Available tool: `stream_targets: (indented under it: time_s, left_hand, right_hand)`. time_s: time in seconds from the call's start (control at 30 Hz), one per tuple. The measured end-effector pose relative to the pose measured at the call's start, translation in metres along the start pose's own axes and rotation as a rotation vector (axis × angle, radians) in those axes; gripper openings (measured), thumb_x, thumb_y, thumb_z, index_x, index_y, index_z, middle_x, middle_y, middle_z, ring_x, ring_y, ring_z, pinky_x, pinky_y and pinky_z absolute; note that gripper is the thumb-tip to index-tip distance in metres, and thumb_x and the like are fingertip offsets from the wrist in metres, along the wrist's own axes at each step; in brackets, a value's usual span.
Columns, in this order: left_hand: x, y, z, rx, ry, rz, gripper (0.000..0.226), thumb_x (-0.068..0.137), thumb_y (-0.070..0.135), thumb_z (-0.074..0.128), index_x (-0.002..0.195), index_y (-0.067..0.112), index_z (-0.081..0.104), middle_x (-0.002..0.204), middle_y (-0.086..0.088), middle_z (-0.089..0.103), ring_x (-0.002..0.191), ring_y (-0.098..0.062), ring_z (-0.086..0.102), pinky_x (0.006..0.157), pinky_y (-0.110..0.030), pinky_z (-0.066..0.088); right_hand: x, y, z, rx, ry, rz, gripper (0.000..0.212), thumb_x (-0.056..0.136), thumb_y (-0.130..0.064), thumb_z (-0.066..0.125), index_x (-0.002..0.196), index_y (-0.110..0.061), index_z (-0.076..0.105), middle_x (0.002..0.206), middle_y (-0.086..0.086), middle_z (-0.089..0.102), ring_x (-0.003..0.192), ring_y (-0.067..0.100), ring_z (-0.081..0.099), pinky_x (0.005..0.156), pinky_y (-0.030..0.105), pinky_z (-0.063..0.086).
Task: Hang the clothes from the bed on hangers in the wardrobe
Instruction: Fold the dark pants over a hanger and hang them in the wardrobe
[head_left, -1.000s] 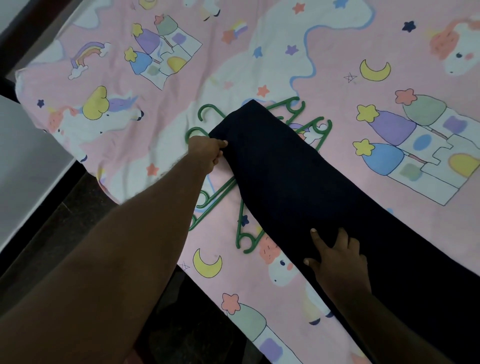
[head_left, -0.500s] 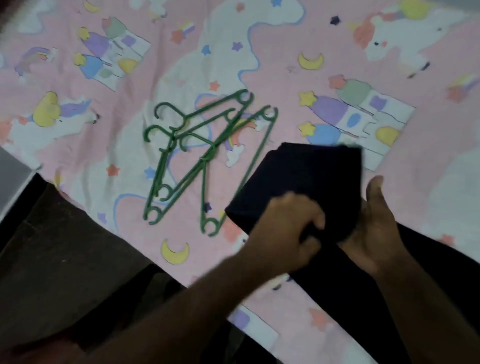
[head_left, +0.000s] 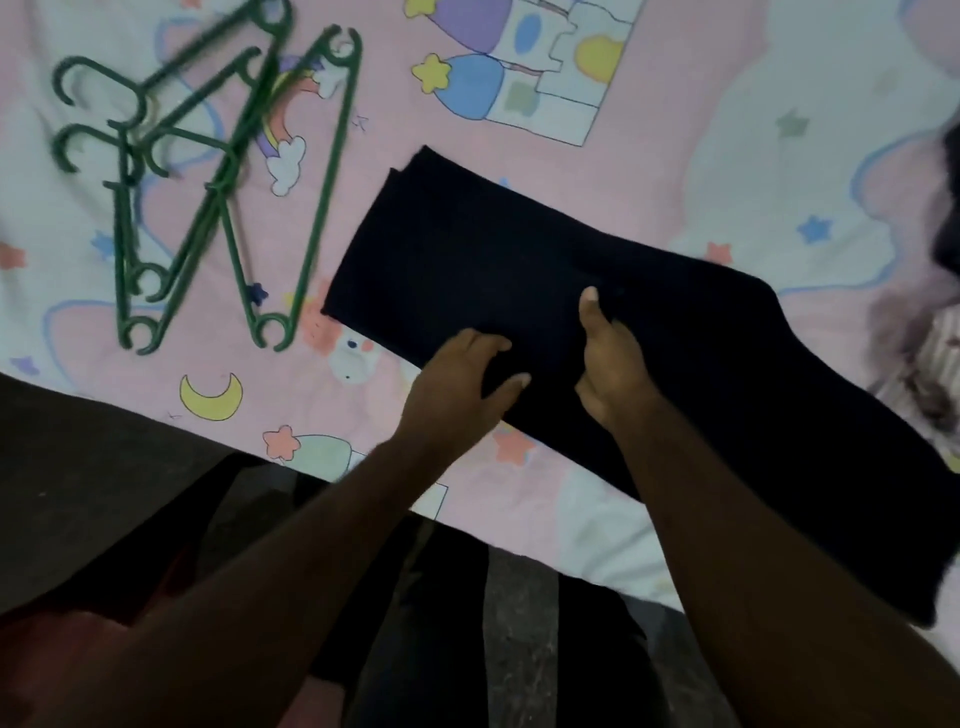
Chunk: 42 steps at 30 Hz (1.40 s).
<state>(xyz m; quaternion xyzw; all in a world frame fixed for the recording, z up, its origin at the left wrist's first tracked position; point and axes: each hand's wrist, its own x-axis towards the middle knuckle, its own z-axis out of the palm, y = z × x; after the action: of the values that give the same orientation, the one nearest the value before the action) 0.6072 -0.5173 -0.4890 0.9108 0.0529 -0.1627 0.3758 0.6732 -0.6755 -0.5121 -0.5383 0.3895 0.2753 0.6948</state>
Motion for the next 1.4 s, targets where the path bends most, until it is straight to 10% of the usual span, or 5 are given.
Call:
stream_targets:
  time_s: [0.33, 0.47, 0.83, 1.23, 1.4]
  left_hand:
    - [0.047, 0.038, 0.067, 0.353, 0.02, -0.166, 0.052, 0.093, 0.047, 0.054, 0.132, 0.014, 0.045, 0.13, -0.009, 0.046, 0.118, -0.028, 0.044, 0.091, -0.04, 0.04]
    - [0.052, 0.043, 0.072, 0.391, 0.024, -0.158, 0.036, 0.098, 0.036, 0.047, 0.126, 0.012, 0.049, 0.124, -0.009, 0.053, 0.113, -0.026, 0.05, 0.087, -0.039, 0.042]
    - [0.053, 0.023, 0.046, -0.191, -0.066, -0.234, 0.014, 0.094, 0.016, 0.061, 0.1, 0.006, 0.069, 0.092, -0.008, 0.07, 0.083, -0.019, 0.064, 0.08, -0.034, 0.053]
    - [0.043, 0.026, 0.056, 0.207, 0.017, -0.148, 0.024, 0.099, 0.021, 0.048, 0.114, 0.004, 0.056, 0.11, -0.014, 0.058, 0.098, -0.028, 0.057, 0.073, -0.037, 0.046]
    - [0.052, 0.013, 0.04, -0.203, 0.036, -0.299, 0.015, 0.098, 0.012, 0.048, 0.085, 0.005, 0.052, 0.08, -0.009, 0.057, 0.074, -0.023, 0.056, 0.068, -0.035, 0.047]
  right_hand:
    - [0.003, 0.024, -0.022, 0.049, 0.01, 0.124, 0.033, 0.105, -0.039, 0.039, 0.119, -0.019, 0.06, 0.088, 0.0, 0.064, 0.071, 0.011, 0.063, 0.068, 0.033, 0.056]
    - [0.004, 0.024, -0.017, 0.004, -0.012, 0.062, 0.031, 0.107, -0.032, 0.034, 0.128, -0.021, 0.055, 0.118, 0.008, 0.066, 0.103, 0.023, 0.066, 0.07, 0.034, 0.058]
    - [0.001, 0.019, -0.015, -0.092, -0.005, 0.003, 0.043, 0.095, -0.059, 0.046, 0.125, -0.03, 0.059, 0.121, -0.004, 0.067, 0.107, 0.019, 0.065, 0.082, 0.044, 0.057]
    - [0.003, 0.026, -0.018, -0.1, -0.045, 0.001, 0.018, 0.107, -0.035, 0.036, 0.115, -0.027, 0.049, 0.1, -0.008, 0.059, 0.093, 0.013, 0.06, 0.065, 0.032, 0.051]
    - [0.001, 0.023, -0.011, -0.063, 0.027, -0.018, 0.025, 0.104, -0.035, 0.044, 0.115, -0.019, 0.061, 0.102, -0.001, 0.07, 0.096, 0.021, 0.068, 0.075, 0.037, 0.058]
